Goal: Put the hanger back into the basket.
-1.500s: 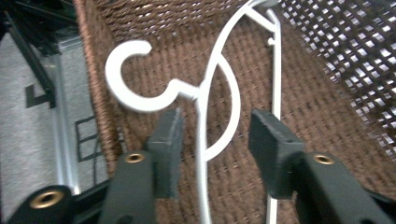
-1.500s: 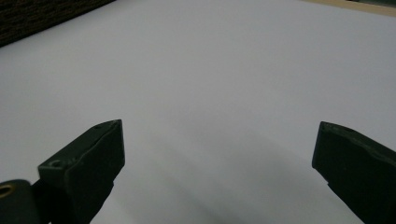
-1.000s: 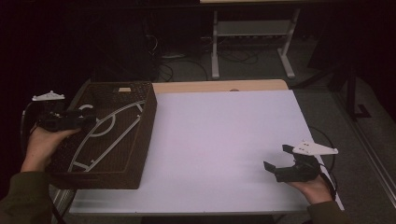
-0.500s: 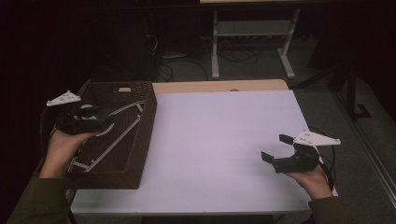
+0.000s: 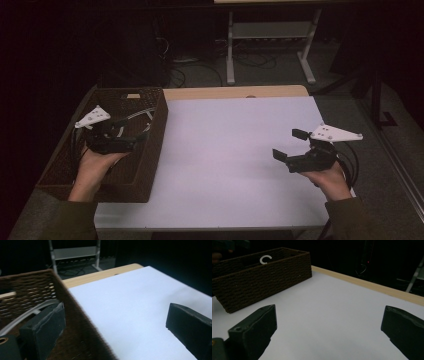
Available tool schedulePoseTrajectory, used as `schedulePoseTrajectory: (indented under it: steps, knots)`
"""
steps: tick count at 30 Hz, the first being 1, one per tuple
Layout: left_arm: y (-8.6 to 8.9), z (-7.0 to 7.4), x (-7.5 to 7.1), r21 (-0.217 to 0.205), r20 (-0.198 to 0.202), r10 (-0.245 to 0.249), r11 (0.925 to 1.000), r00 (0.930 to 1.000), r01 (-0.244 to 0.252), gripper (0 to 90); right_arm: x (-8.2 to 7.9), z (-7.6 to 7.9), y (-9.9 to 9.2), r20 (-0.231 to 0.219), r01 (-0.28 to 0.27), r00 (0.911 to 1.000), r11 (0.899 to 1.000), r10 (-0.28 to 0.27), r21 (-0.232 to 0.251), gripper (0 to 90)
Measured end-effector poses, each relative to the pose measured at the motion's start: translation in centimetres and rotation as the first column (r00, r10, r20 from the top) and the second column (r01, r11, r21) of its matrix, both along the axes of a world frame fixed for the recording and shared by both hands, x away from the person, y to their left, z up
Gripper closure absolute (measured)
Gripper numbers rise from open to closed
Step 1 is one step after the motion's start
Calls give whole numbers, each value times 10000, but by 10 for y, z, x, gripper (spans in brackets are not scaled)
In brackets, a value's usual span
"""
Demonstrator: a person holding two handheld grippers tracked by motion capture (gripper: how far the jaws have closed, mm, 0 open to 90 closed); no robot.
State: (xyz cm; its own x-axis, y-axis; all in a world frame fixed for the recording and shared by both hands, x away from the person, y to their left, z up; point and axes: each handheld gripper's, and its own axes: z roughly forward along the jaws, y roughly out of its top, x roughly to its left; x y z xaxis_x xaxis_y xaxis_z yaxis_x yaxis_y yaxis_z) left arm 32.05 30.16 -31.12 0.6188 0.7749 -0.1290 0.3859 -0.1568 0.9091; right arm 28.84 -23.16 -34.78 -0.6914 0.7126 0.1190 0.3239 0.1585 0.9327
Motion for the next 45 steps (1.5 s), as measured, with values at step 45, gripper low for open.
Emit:
schedulePoseTrajectory:
  steps: [45]
  knots:
    - [-40,-18,-14,-1546,1565,-918,9811,9834,1162,0,15,41,12,1326,-337,9911,9886,141,1464,0]
